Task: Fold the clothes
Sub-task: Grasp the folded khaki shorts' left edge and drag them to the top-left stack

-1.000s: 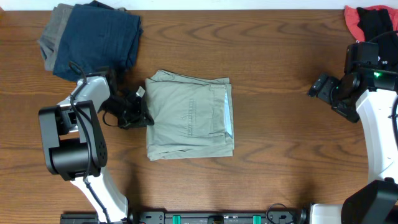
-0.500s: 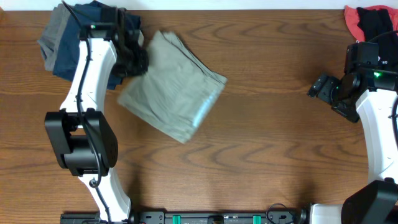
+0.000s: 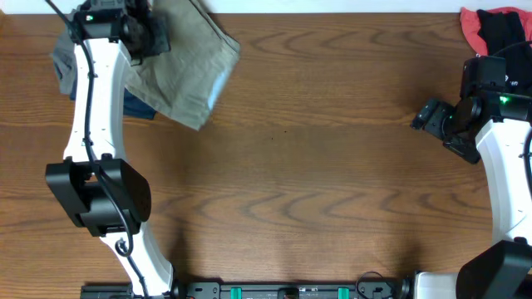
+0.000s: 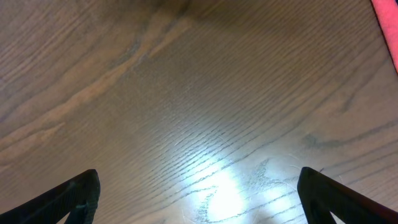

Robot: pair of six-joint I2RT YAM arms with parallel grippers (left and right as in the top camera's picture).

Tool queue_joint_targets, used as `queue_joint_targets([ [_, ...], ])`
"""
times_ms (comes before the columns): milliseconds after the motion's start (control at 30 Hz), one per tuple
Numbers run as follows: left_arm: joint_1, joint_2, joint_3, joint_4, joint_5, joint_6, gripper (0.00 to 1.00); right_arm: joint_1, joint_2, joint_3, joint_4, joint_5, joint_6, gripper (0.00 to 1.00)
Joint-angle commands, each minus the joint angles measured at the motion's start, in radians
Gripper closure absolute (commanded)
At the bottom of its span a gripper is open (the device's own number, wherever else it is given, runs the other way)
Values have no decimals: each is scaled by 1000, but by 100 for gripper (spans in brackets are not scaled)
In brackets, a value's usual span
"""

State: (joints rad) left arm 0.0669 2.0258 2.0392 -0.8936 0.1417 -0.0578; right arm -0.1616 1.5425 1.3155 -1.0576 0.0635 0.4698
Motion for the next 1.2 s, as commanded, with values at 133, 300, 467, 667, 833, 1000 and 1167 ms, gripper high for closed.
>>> queue_joint_targets([
  [133, 40, 0, 27, 100, -16, -158, 94, -2, -11, 6, -1, 8, -7, 1],
  [300, 59, 0, 27, 151, -16, -230, 94, -2, -11, 6, -1, 8, -7, 1],
  [467, 61, 0, 27, 167, -16, -232, 94, -2, -11, 6, -1, 8, -7, 1],
  [667, 61, -16, 28, 190, -16, -232, 94, -2, -11, 6, -1, 8, -7, 1],
  [833, 61, -52, 28, 241, -16, -232, 94, -2, -11, 6, -1, 8, -7, 1],
  [1000, 64, -48, 27, 248, -52, -232, 94, -2, -11, 6, -1, 8, -7, 1],
  [1167, 65, -32, 26, 251, -185, -233, 94, -2, -11, 6, -1, 8, -7, 1],
])
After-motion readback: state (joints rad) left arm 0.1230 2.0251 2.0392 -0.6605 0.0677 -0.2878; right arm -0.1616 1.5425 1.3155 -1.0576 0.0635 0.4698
